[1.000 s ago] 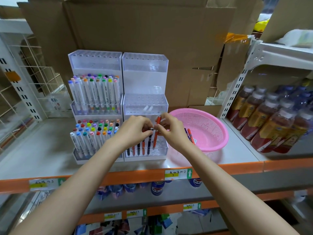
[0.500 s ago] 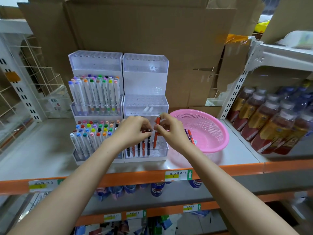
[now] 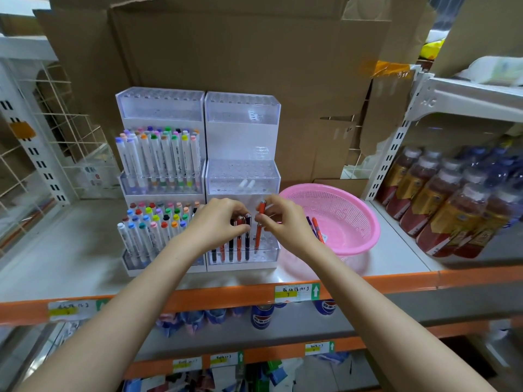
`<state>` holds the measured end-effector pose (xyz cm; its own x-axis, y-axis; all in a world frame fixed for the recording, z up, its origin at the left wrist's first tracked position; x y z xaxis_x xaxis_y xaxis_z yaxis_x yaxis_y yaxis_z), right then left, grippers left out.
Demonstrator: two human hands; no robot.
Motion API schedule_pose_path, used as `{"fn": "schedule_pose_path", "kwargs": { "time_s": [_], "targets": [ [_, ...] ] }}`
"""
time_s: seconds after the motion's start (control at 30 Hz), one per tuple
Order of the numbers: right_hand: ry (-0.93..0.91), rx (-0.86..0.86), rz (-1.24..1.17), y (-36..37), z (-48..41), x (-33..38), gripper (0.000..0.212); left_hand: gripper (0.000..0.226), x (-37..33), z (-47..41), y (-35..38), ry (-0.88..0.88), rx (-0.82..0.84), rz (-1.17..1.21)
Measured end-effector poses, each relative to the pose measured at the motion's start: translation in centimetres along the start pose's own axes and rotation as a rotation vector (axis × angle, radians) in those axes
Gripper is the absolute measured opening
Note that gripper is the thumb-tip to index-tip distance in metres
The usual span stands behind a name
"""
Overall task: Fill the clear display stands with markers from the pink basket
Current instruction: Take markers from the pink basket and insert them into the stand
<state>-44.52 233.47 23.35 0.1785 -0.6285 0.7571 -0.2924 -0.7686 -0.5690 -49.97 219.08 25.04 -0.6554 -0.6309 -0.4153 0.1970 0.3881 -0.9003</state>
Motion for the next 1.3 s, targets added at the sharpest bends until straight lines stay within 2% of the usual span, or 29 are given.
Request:
{"fn": "schedule_pose_path", "kwargs": {
  "time_s": [0.37,0.93,1.3],
  "targets": [
    [-0.009,0.043,0.050,0.3,0.6,0.2,0.011,0.017,-0.6,0.2,0.0,0.000,-0.037,0.013],
    [-0.026,0.090,0.183,0.6,0.1,-0.4,0.012,0.026,-0.2,0.6,-0.3,-0.011,-0.060,0.061],
    [0.000,0.112,0.223,1.1,0.2,-1.0,0.022,0.029,-0.4,0.8,-0.1,-0.013,-0.056,0.055]
  ]
}}
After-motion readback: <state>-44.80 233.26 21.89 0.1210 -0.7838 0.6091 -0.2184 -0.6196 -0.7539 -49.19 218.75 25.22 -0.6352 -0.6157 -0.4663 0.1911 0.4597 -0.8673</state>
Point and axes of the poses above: each hand's wrist, its own z-axis away from the middle knuckle, its own y-axis out of the palm, x = y × z, the point moved 5 cm from there along -z, towards the middle knuckle, and after that the axes turned 4 degrees about x, right-handed, at the moved point
